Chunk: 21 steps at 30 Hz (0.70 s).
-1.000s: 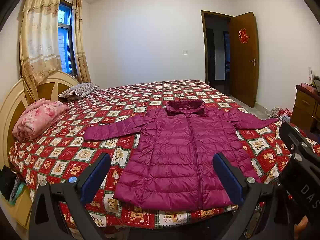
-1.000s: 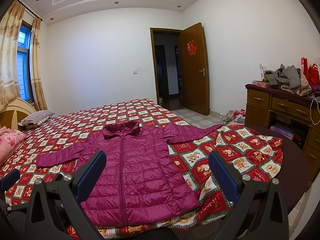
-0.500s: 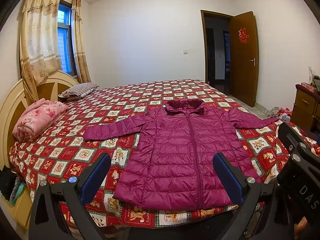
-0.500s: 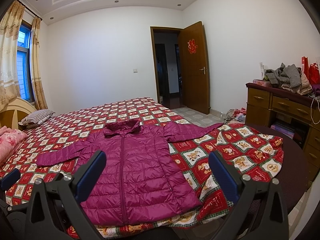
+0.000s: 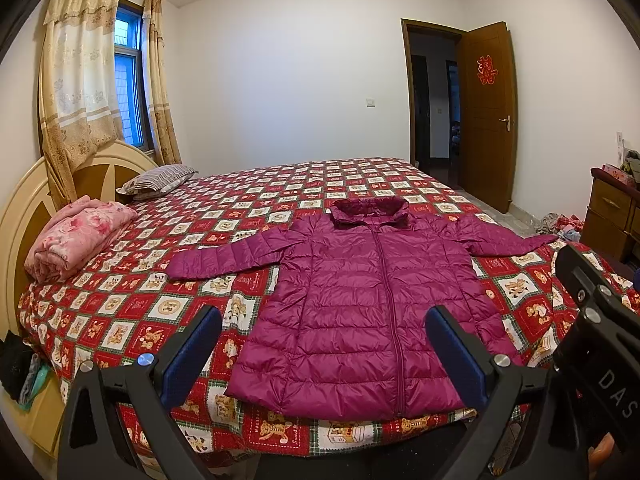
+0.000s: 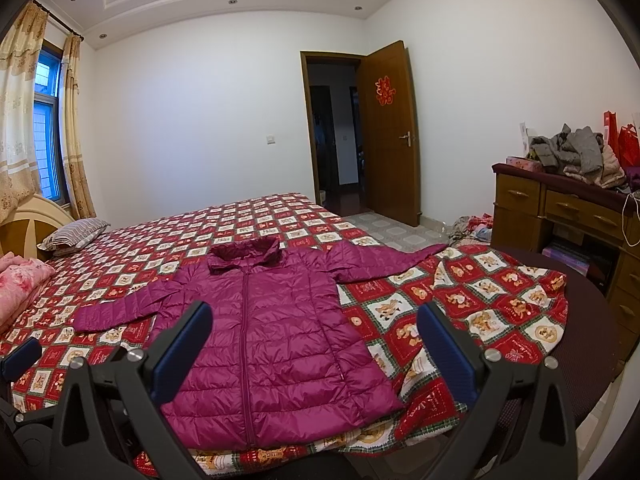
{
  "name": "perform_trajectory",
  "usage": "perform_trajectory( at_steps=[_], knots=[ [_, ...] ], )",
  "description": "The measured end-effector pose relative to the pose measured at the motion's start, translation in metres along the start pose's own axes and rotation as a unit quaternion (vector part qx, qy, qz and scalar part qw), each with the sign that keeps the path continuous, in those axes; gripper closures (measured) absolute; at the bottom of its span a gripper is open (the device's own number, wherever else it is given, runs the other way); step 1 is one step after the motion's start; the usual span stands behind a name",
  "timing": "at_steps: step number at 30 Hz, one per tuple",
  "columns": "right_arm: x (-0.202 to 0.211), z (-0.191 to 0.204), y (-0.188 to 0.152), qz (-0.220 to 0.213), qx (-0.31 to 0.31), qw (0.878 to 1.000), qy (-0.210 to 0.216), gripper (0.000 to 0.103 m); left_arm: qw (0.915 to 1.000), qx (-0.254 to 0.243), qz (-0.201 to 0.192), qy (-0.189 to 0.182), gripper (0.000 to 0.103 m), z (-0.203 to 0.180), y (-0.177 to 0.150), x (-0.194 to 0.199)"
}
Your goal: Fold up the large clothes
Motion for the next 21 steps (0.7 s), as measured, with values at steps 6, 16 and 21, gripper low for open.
perform_trajectory(
  at_steps=[6,16,21],
  knots=[
    [-0.001,0.001,-0.002,0.006,0.000,1.000,0.001,0.000,1.0000,0.000,0.000,0.000,0.001,0.000,0.000,-0.001],
    [-0.012,0.000,-0.001,0.031,-0.002,0.999,0.004,0.000,0.9999,0.001,0.010,-0.005,0.001,0.000,-0.004,-0.002],
    [-0.036,-0.007,-0.001,0.063,-0.012,0.998,0.020,0.000,0.9997,0.007,0.020,-0.015,0.001,0.006,-0.001,-0.019]
  ],
)
Point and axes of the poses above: each gripper's, at about its wrist camera, not at the fingertips, and x roughly against the way its jaws point, z to its left, y to its top, the point moved 3 cm from there along -x, roughly the way its jaws point, and after that the axes turned 3 degrees about -y, right-handed, at the moved point
